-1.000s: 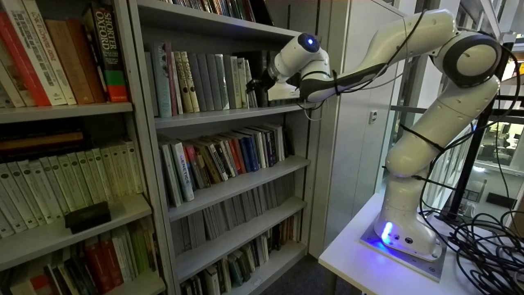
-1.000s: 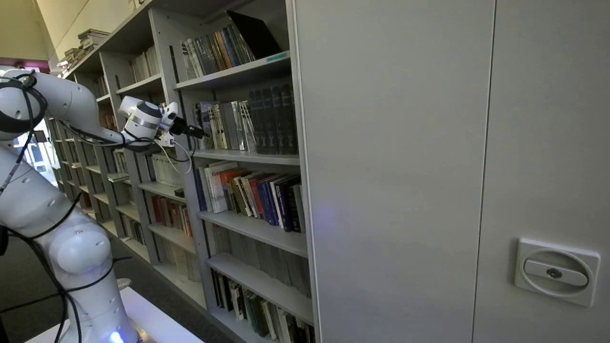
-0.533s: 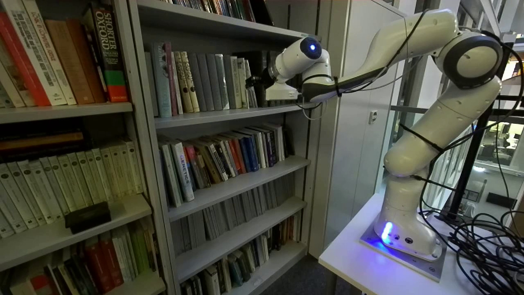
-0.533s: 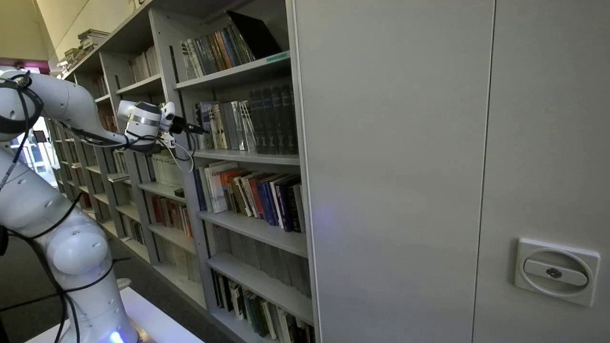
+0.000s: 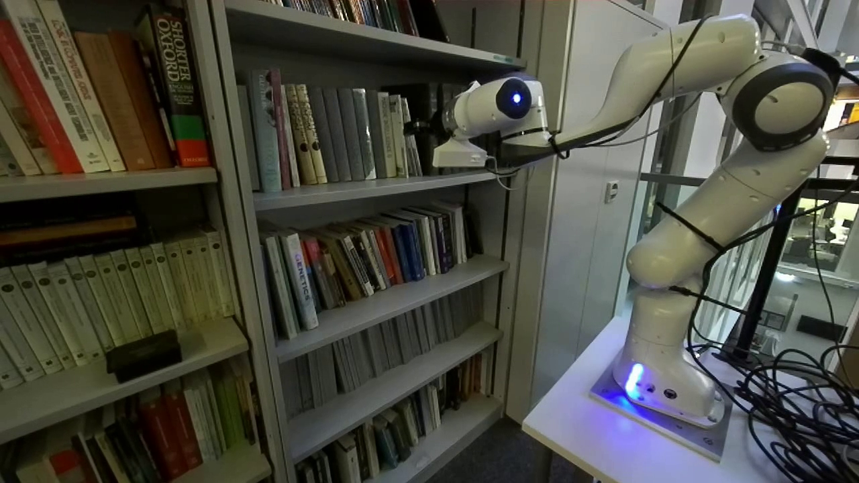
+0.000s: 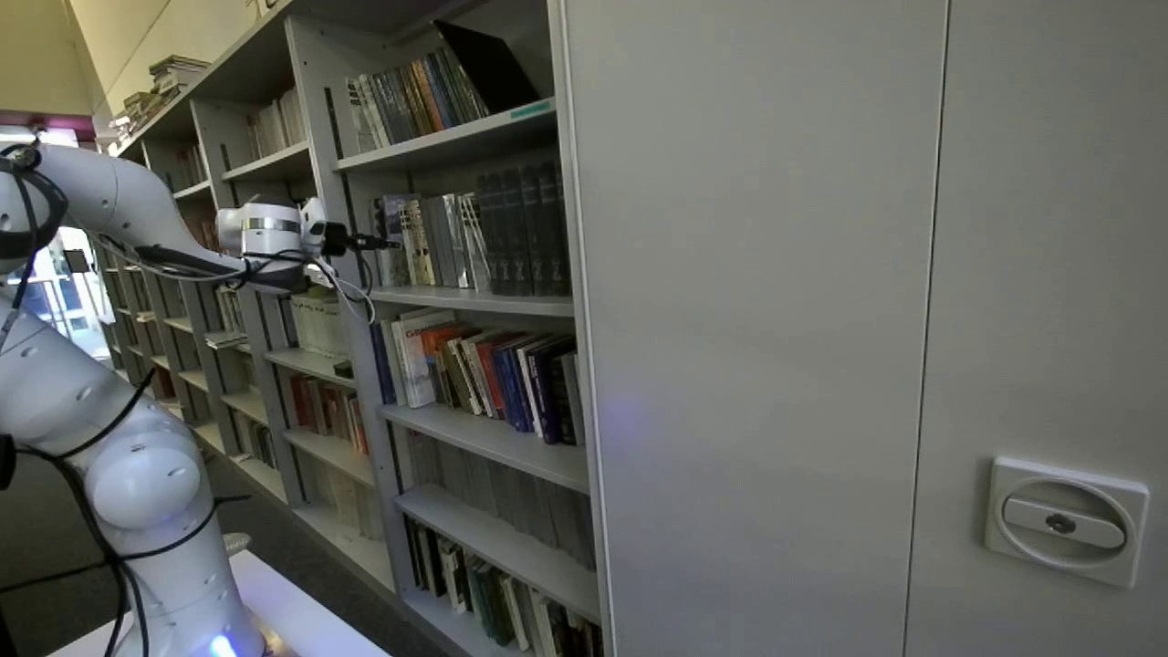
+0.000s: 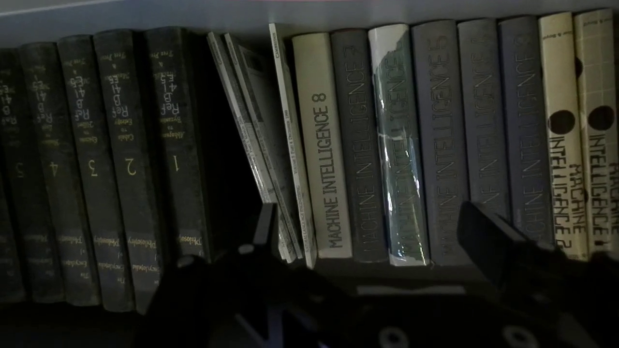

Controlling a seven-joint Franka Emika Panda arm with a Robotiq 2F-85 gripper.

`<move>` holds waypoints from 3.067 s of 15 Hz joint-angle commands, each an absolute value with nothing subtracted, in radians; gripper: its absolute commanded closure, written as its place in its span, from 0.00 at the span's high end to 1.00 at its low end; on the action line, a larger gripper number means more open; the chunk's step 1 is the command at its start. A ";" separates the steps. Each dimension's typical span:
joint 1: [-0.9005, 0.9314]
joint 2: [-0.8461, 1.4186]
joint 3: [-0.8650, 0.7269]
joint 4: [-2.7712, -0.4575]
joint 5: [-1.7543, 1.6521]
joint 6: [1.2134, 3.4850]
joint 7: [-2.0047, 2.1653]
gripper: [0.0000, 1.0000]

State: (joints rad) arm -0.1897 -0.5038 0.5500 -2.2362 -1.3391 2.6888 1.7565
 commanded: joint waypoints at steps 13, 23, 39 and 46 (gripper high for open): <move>-0.186 -0.509 0.560 -2.254 -1.385 2.689 1.838 1.00; -0.185 -0.509 0.560 -2.254 -1.385 2.689 1.838 1.00; -0.193 -0.511 0.561 -2.223 -1.419 2.708 1.853 1.00; -0.206 -0.480 0.567 -2.191 -1.437 2.708 1.846 1.00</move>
State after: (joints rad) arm -0.1843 -0.5085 0.5616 -2.2367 -1.3876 2.6886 1.8377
